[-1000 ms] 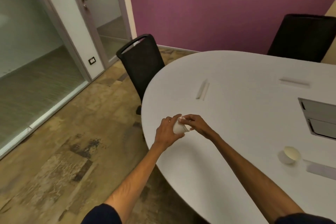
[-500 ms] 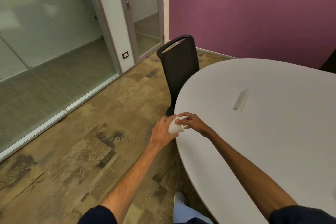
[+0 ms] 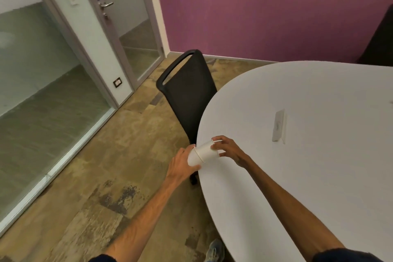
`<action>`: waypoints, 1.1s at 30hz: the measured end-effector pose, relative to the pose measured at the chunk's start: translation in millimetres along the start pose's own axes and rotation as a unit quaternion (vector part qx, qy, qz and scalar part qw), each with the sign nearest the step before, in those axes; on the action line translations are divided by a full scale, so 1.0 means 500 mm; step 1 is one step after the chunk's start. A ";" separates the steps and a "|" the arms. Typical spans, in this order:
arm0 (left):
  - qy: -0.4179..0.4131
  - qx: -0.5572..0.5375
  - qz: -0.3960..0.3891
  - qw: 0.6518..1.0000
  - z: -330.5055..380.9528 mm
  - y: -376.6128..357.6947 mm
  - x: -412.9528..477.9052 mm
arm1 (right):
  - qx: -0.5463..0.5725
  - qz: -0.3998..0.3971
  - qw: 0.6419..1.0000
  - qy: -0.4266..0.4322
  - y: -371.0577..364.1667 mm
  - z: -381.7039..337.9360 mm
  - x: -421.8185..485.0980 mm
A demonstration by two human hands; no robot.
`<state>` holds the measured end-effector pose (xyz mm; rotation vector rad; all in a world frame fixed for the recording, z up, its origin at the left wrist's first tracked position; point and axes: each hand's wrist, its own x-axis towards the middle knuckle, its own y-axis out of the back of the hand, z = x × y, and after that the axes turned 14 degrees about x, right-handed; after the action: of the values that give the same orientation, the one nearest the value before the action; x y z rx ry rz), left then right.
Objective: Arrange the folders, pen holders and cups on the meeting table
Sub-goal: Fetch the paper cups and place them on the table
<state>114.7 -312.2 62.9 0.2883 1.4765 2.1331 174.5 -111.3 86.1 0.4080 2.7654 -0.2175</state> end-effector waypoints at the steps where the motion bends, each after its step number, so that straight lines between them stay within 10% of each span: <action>1: -0.011 -0.003 -0.007 1.000 0.005 0.005 0.034 | 0.011 0.015 1.000 -0.003 0.018 -0.004 0.018; 12: -0.118 0.027 -0.065 0.991 0.095 -0.030 0.242 | 0.116 0.243 0.963 -0.014 0.189 -0.021 0.046; 33: -0.274 -0.066 -0.209 0.937 0.196 -0.126 0.434 | -0.041 0.559 0.826 -0.059 0.292 0.026 0.013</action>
<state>-4.2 -101.5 16.7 0.4329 0.9628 1.6229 217.0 26.3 56.8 1.7751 1.9551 0.1706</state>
